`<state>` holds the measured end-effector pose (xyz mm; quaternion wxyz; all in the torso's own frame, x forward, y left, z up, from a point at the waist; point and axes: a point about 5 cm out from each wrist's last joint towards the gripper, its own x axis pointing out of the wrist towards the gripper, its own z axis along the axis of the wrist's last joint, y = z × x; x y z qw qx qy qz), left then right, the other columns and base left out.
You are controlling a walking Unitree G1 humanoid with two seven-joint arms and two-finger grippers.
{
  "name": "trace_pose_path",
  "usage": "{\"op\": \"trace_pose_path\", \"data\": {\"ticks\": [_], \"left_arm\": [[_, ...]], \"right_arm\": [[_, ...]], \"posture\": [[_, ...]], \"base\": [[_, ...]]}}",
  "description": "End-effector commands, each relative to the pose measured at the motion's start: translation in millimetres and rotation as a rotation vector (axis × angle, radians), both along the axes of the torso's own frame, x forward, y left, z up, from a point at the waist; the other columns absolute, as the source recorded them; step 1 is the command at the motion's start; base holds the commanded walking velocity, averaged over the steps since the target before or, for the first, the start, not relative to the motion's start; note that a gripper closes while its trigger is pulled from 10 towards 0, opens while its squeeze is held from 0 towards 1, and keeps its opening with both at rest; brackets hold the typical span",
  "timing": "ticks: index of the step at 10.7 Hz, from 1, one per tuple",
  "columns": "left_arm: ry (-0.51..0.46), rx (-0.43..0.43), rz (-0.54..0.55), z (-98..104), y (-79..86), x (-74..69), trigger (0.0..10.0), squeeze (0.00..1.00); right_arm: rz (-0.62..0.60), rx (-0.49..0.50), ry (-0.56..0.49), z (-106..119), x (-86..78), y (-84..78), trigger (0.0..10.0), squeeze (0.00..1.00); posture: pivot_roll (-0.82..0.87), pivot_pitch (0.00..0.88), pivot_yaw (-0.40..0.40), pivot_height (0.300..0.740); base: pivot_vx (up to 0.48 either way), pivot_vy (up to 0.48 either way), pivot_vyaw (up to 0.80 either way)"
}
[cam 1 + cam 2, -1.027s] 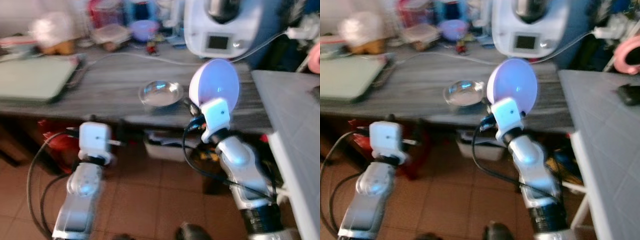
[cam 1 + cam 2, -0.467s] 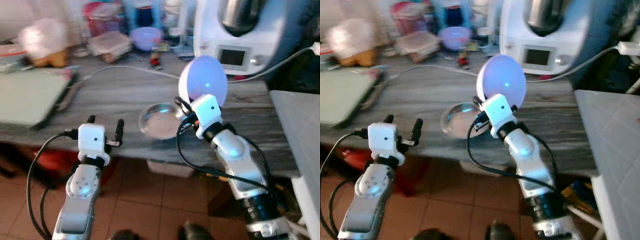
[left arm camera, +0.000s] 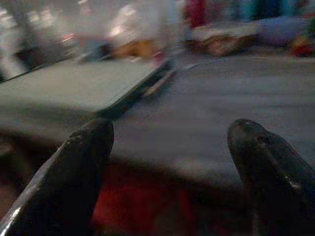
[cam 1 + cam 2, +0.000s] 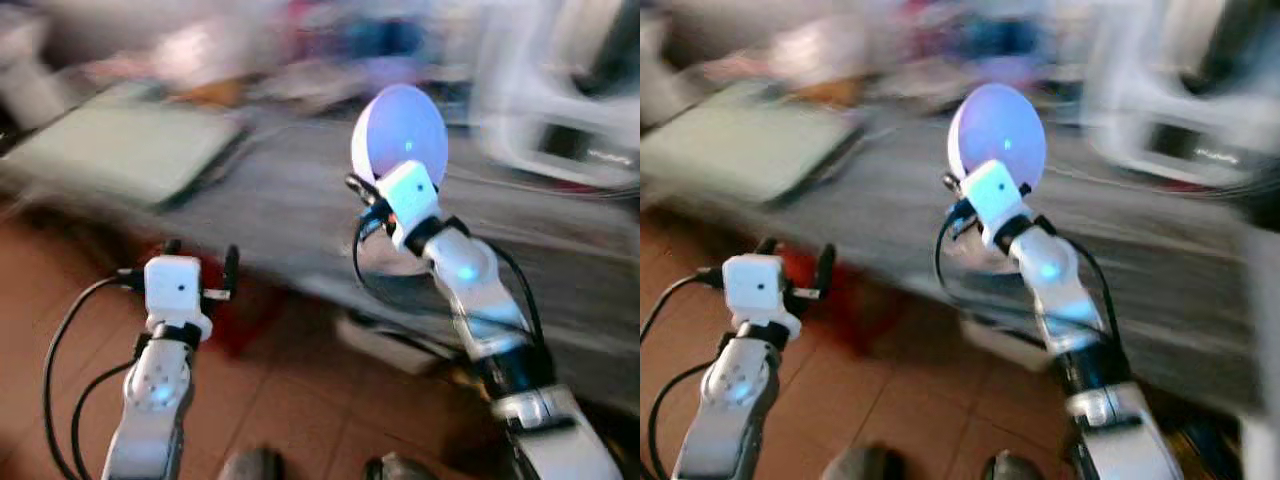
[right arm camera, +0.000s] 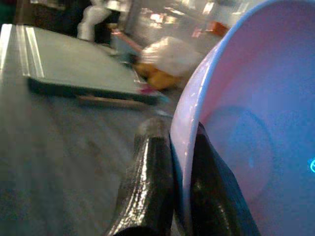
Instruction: Setting the table
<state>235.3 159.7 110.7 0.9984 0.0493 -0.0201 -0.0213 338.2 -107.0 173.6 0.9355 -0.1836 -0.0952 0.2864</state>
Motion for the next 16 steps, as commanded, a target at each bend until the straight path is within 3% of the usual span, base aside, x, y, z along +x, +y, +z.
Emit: {"op": "trace_pose_path", "data": {"ticks": [1, 3, 4, 6, 14, 15, 16], "left_arm": [[-0.015, -0.003, -0.013, 5, -3.3, 0.7, 10.0, 0.0], [-0.003, -0.007, -0.021, 6, -3.4, -1.9, 10.0, 0.0], [0.0, -0.008, -0.023, 7, -3.6, -3.1, 10.0, 0.0], [0.03, -0.003, -0.028, 5, -2.1, -13.1, 10.0, 0.0], [0.081, 0.017, -0.027, 10, 6.2, -31.8, 10.0, 0.0], [0.081, 0.017, -0.031, 12, 6.4, -31.4, 10.0, 0.0], [0.082, 0.016, -0.03, 13, 6.5, -32.2, 10.0, 0.0]], "right_arm": [[-0.017, -0.007, -0.032, 10, 7.1, -7.5, 10.0, 0.0], [0.038, -0.206, -0.004, 11, 27.5, -13.7, 10.0, 0.0], [0.028, -0.222, -0.01, 13, 31.1, -15.2, 10.0, 0.0], [0.074, -0.324, 0.077, 9, 45.9, -12.4, 10.0, 0.0], [0.097, -0.447, 0.067, 12, 58.3, -9.1, 10.0, 0.0], [0.094, -0.464, 0.063, 11, 58.4, -9.1, 10.0, 0.24], [0.09, -0.469, 0.055, 10, 58.5, -10.1, 10.0, 1.0]], "posture": [[0.03, 0.075, 0.026, 0.74], [0.04, 0.104, 0.035, 0.74], [0.04, 0.114, 0.036, 0.74], [0.07, 0.144, 0.04, 0.74], [0.14, 0.194, 0.071, 0.74], [0.14, 0.195, 0.07, 0.74], [0.14, 0.195, 0.07, 0.74]], "base": [[0.0, 0.0, 0.0], [0.0, 0.0, 0.0], [0.0, 0.0, 0.0], [0.0, 0.0, 0.0], [0.0, 0.0, 0.0], [0.0, 0.0, 0.0], [0.0, 0.0, 0.0]]}}
